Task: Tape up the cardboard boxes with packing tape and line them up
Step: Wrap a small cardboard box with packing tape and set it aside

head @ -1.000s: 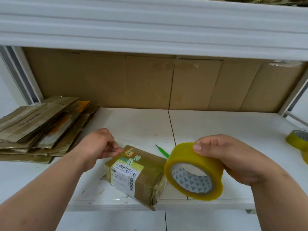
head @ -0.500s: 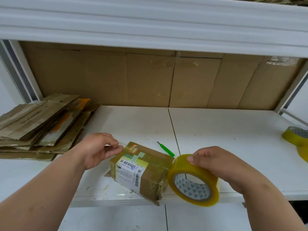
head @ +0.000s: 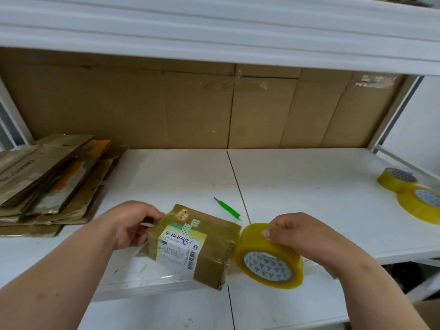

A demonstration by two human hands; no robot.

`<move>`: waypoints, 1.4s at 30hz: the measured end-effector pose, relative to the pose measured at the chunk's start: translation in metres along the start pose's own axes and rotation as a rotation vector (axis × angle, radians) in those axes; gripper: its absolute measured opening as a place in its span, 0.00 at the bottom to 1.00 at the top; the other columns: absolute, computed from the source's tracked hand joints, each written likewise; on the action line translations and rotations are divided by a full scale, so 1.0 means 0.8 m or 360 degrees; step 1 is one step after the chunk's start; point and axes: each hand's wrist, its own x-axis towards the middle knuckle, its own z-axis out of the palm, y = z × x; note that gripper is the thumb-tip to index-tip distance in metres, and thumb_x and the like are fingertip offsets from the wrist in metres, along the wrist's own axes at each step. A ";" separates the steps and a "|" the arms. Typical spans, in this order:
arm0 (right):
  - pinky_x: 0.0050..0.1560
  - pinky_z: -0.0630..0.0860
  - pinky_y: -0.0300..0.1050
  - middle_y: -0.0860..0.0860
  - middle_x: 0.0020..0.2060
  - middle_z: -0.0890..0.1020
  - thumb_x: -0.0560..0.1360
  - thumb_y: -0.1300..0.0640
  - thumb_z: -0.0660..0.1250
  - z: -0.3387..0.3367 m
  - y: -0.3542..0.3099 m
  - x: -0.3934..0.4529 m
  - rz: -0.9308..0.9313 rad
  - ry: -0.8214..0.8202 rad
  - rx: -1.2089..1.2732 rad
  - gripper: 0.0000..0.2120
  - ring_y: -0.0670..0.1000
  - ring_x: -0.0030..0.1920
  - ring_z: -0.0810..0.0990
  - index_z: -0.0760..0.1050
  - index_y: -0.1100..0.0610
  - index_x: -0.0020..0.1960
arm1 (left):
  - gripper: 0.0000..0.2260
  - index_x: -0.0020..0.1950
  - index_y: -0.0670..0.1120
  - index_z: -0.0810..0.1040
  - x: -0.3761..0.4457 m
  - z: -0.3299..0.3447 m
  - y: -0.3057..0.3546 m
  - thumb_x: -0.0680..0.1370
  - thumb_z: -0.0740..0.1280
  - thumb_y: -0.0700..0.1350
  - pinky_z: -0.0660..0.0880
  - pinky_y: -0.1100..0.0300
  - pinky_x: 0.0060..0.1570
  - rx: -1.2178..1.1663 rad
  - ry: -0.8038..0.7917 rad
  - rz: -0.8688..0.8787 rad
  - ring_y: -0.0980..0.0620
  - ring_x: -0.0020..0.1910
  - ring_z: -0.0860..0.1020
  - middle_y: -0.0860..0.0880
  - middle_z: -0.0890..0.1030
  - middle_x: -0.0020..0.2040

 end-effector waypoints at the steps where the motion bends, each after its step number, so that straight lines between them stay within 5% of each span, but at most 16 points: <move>1: 0.51 0.80 0.50 0.51 0.43 0.85 0.77 0.46 0.68 0.002 0.002 0.001 0.0010 0.0003 -0.0004 0.11 0.52 0.46 0.84 0.81 0.53 0.46 | 0.02 0.42 0.41 0.79 0.001 0.001 -0.005 0.74 0.67 0.36 0.66 0.62 0.27 0.0053 -0.0011 -0.0009 0.50 0.33 0.73 0.43 0.78 0.37; 8: 0.49 0.81 0.50 0.50 0.43 0.84 0.76 0.48 0.70 0.009 0.012 0.006 -0.0005 0.0141 0.0010 0.07 0.49 0.44 0.83 0.81 0.52 0.46 | 0.07 0.48 0.40 0.77 -0.001 0.010 -0.034 0.78 0.62 0.31 0.69 0.63 0.23 0.0174 -0.0016 0.0324 0.51 0.29 0.73 0.42 0.78 0.35; 15: 0.48 0.82 0.49 0.49 0.43 0.84 0.75 0.48 0.70 0.012 0.001 0.021 -0.0050 0.0196 0.0082 0.06 0.49 0.43 0.83 0.81 0.50 0.45 | 0.17 0.57 0.45 0.75 -0.052 -0.005 0.000 0.81 0.62 0.58 0.80 0.53 0.37 0.0319 -0.0119 0.0319 0.42 0.38 0.81 0.39 0.79 0.52; 21: 0.41 0.79 0.42 0.48 0.43 0.82 0.76 0.48 0.70 0.013 -0.015 0.040 -0.0137 0.0215 0.0070 0.06 0.47 0.43 0.81 0.80 0.50 0.46 | 0.12 0.51 0.44 0.69 -0.064 -0.002 -0.008 0.81 0.64 0.53 0.77 0.57 0.33 0.0305 0.0006 0.0472 0.46 0.36 0.80 0.44 0.82 0.41; 26: 0.46 0.82 0.48 0.50 0.44 0.83 0.75 0.48 0.71 0.020 -0.001 0.045 -0.0126 0.0191 0.0192 0.05 0.50 0.45 0.82 0.81 0.49 0.45 | 0.18 0.49 0.43 0.79 -0.066 0.016 -0.029 0.83 0.58 0.54 0.77 0.51 0.51 0.0400 0.0152 0.0741 0.45 0.47 0.82 0.47 0.85 0.41; 30: 0.46 0.82 0.49 0.50 0.44 0.83 0.75 0.49 0.71 0.021 0.006 0.047 -0.0151 0.0180 0.0260 0.04 0.51 0.44 0.83 0.81 0.48 0.45 | 0.17 0.44 0.46 0.80 -0.065 0.009 -0.013 0.83 0.59 0.53 0.75 0.53 0.48 0.0901 0.0276 0.0725 0.48 0.45 0.80 0.49 0.83 0.40; 33: 0.49 0.83 0.52 0.50 0.43 0.84 0.75 0.50 0.71 0.026 0.007 0.049 -0.0204 0.0154 0.0295 0.04 0.51 0.44 0.83 0.82 0.49 0.45 | 0.13 0.65 0.49 0.76 -0.072 0.010 0.022 0.84 0.57 0.50 0.71 0.55 0.60 0.1625 0.0522 0.0778 0.48 0.63 0.75 0.47 0.76 0.65; 35: 0.51 0.82 0.52 0.49 0.43 0.84 0.75 0.51 0.71 0.033 0.007 0.052 -0.0243 0.0133 0.0220 0.04 0.50 0.45 0.83 0.82 0.50 0.45 | 0.21 0.78 0.52 0.61 -0.083 0.024 0.041 0.85 0.56 0.50 0.56 0.58 0.74 0.1877 0.0426 0.0972 0.50 0.77 0.59 0.51 0.60 0.79; 38: 0.46 0.81 0.46 0.47 0.43 0.83 0.75 0.50 0.71 0.039 0.006 0.058 -0.0293 0.0128 0.0105 0.05 0.46 0.44 0.82 0.82 0.50 0.46 | 0.39 0.81 0.56 0.49 -0.093 0.056 0.044 0.75 0.53 0.71 0.44 0.56 0.77 0.2138 -0.0050 0.0937 0.55 0.80 0.45 0.58 0.48 0.81; 42: 0.40 0.77 0.36 0.44 0.44 0.82 0.75 0.49 0.71 0.036 0.009 0.063 -0.0330 0.0110 0.0093 0.04 0.43 0.43 0.80 0.81 0.48 0.47 | 0.55 0.80 0.58 0.40 -0.079 0.074 0.019 0.64 0.63 0.79 0.43 0.48 0.78 0.2677 -0.0105 0.0810 0.51 0.79 0.50 0.55 0.51 0.80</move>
